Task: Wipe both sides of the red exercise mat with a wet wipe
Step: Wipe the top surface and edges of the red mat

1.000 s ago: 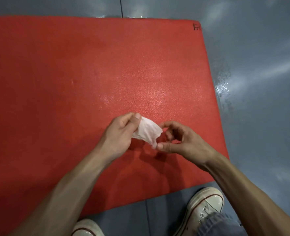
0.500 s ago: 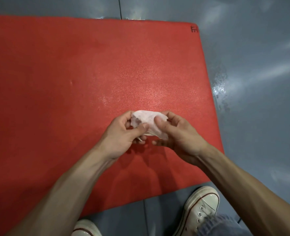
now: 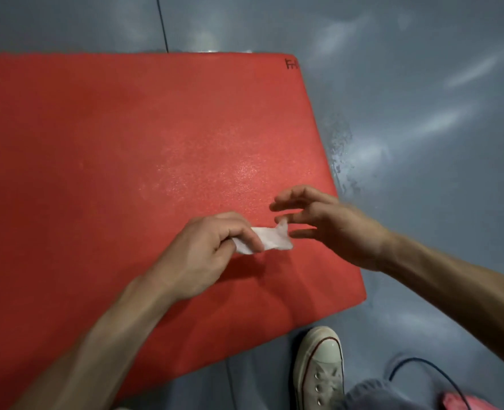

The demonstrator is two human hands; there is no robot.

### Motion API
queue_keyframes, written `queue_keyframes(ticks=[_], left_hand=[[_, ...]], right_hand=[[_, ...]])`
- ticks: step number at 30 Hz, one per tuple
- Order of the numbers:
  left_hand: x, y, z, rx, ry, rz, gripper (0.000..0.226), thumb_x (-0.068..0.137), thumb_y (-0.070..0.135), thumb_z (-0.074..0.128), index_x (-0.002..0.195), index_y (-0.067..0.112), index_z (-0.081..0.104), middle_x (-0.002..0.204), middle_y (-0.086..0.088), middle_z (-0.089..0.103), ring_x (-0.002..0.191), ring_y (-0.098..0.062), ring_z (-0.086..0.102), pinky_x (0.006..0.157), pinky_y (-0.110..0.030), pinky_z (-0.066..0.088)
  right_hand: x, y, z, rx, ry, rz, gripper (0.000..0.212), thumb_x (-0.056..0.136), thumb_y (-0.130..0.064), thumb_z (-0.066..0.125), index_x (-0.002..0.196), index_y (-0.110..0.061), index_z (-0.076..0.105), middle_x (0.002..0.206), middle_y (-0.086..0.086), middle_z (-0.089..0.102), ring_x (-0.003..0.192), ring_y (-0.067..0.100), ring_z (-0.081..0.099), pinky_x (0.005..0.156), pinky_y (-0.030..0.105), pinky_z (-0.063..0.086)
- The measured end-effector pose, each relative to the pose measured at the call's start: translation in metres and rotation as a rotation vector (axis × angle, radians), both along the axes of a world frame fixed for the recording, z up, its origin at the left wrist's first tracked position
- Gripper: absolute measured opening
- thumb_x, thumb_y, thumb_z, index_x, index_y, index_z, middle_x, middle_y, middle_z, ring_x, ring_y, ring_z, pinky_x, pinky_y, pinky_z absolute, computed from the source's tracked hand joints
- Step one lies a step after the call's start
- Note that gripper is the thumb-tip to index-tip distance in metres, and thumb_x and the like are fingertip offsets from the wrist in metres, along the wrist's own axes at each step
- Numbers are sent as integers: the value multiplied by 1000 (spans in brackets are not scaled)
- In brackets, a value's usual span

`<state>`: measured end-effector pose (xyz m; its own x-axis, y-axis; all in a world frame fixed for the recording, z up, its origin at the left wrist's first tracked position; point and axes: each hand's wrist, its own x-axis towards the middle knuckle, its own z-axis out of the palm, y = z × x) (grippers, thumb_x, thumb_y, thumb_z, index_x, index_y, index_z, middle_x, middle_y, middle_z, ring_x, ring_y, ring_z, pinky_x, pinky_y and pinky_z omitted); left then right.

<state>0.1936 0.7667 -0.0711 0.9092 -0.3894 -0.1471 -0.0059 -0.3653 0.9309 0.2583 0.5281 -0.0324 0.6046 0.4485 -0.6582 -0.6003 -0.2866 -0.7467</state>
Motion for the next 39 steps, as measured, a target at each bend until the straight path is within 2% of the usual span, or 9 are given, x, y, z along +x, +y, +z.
queue_keyframes(ticks=[3, 9, 12, 14, 17, 22, 27, 35, 39], left_hand=[[1, -13, 2, -7, 5, -96, 49, 79, -4, 45, 95, 28, 78, 107, 19, 68, 108, -4, 65, 95, -17, 44], [1, -30, -15, 19, 45, -194, 34, 93, 2, 60, 108, 27, 77, 116, 21, 68, 113, 0, 63, 97, -17, 45], [4, -18, -32, 39, 79, -8, 29, 90, 15, 60, 108, 34, 73, 115, 22, 67, 110, -4, 63, 96, -21, 46], [10, -4, -42, 86, 75, 163, 26, 93, 15, 61, 103, 35, 73, 107, 21, 66, 103, -7, 64, 90, -19, 46], [18, 12, -52, 175, 43, 306, 32, 93, 2, 64, 100, 32, 72, 104, 19, 65, 98, -3, 62, 81, -7, 40], [29, 22, -69, 272, -16, 420, 33, 92, 3, 64, 108, 31, 70, 106, 20, 61, 101, -5, 56, 91, -14, 37], [40, 40, -88, 434, -124, 557, 25, 94, 10, 64, 112, 26, 69, 111, 10, 58, 106, -17, 47, 100, -28, 35], [89, 99, -100, 720, -196, 589, 41, 92, 34, 51, 128, 17, 64, 136, -4, 54, 128, -35, 43, 104, -54, 32], [93, 109, -116, 850, -272, 560, 44, 91, 30, 51, 129, 12, 64, 138, -9, 55, 128, -39, 46, 100, -59, 34]], right_hand=[[2, -7, -3, -146, -173, 306, 39, 87, -22, 78, 124, -22, 66, 119, -1, 71, 110, 8, 65, 97, 28, 51], [2, -32, -17, -305, -219, 466, 14, 86, -21, 77, 90, -8, 72, 71, 0, 69, 62, 7, 60, 61, 26, 48], [27, -78, -20, -825, -504, 659, 50, 78, -65, 61, 78, -15, 62, 69, -2, 64, 67, 19, 63, 62, 31, 49], [46, -113, -21, -1240, -684, 717, 41, 90, -52, 63, 79, -15, 49, 77, 6, 61, 77, 34, 65, 63, 36, 50], [54, -127, -34, -1559, -501, 848, 13, 92, -25, 60, 93, -15, 51, 106, 14, 66, 98, 37, 66, 71, 35, 51], [53, -101, -85, -1147, -185, 225, 22, 87, -21, 57, 73, -7, 66, 70, 10, 74, 65, 27, 70, 54, 25, 48], [63, -94, -110, -1012, -189, -281, 20, 80, -13, 62, 60, -8, 65, 56, 9, 66, 55, 25, 58, 59, 40, 50], [175, -44, -135, -966, -322, -463, 21, 74, -15, 51, 57, -7, 61, 57, 15, 62, 59, 33, 64, 55, 37, 48], [241, -7, -137, -1094, -383, -475, 34, 73, -24, 45, 80, -4, 71, 81, 22, 72, 79, 37, 71, 78, 42, 60]])
